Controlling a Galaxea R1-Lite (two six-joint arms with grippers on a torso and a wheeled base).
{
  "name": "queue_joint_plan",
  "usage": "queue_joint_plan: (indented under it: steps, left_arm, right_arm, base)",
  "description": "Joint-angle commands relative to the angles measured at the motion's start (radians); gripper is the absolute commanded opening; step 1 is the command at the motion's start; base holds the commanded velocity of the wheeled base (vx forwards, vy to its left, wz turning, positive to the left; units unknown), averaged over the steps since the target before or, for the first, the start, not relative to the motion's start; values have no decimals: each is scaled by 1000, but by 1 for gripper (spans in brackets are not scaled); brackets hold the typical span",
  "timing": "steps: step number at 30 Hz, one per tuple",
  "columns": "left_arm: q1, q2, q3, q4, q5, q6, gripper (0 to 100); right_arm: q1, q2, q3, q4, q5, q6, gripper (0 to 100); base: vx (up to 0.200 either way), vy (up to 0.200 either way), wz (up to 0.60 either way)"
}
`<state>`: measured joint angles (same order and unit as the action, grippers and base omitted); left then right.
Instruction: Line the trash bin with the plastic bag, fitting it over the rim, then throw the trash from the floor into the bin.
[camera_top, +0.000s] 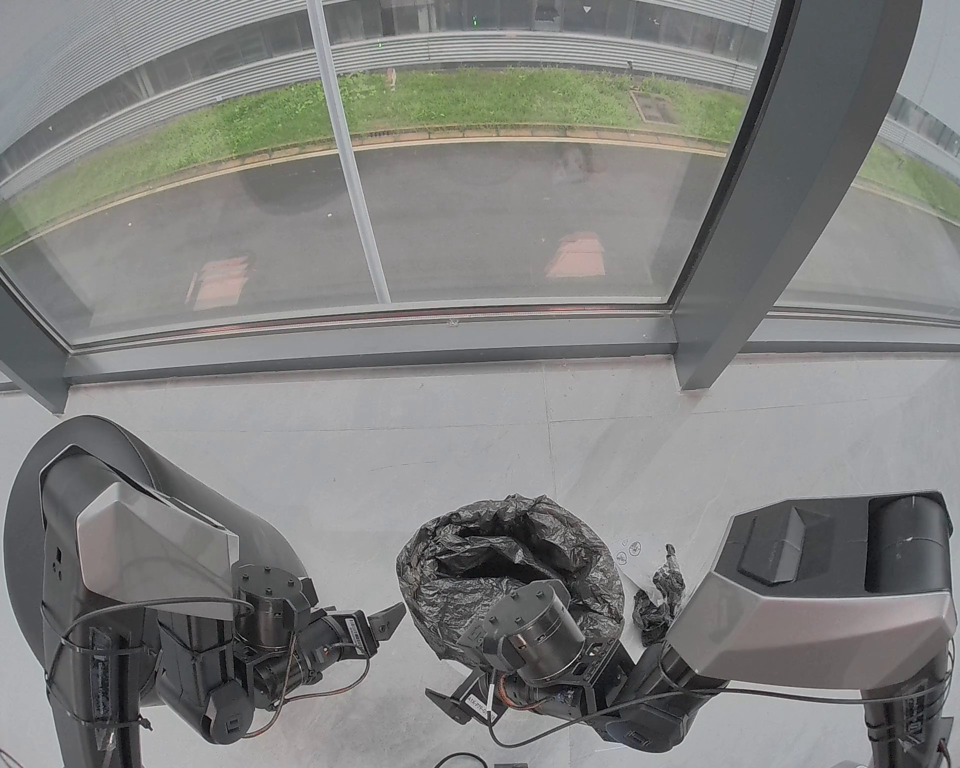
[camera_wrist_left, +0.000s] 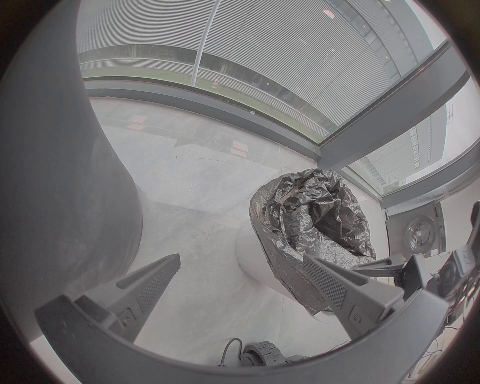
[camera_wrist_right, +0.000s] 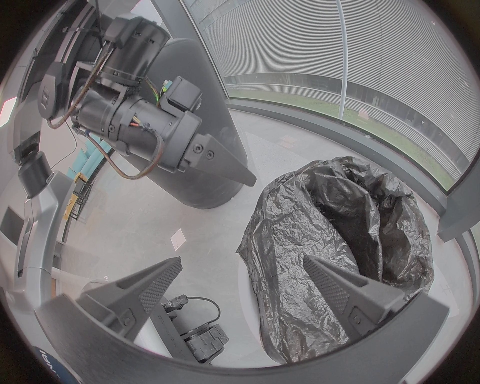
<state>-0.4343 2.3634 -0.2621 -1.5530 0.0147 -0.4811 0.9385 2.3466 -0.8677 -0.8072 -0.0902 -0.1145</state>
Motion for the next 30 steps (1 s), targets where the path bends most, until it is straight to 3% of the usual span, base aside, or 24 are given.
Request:
queue_joint_plan:
  steps: [1,14,30]
  left_arm:
    - [0,4,0,-2,1,-1,100]
    - [0,7,0,-2,2,-1,100]
    - [0,10,0,-2,2,-2,100]
  right_arm:
    - [2,36,-19,0,0,-1,100]
    - [8,69,-45,0,1,1,100]
    - [100,71,-39,6,1,33,100]
  base:
    - [0,0,0]
    - [0,0,0]
    - [0,0,0]
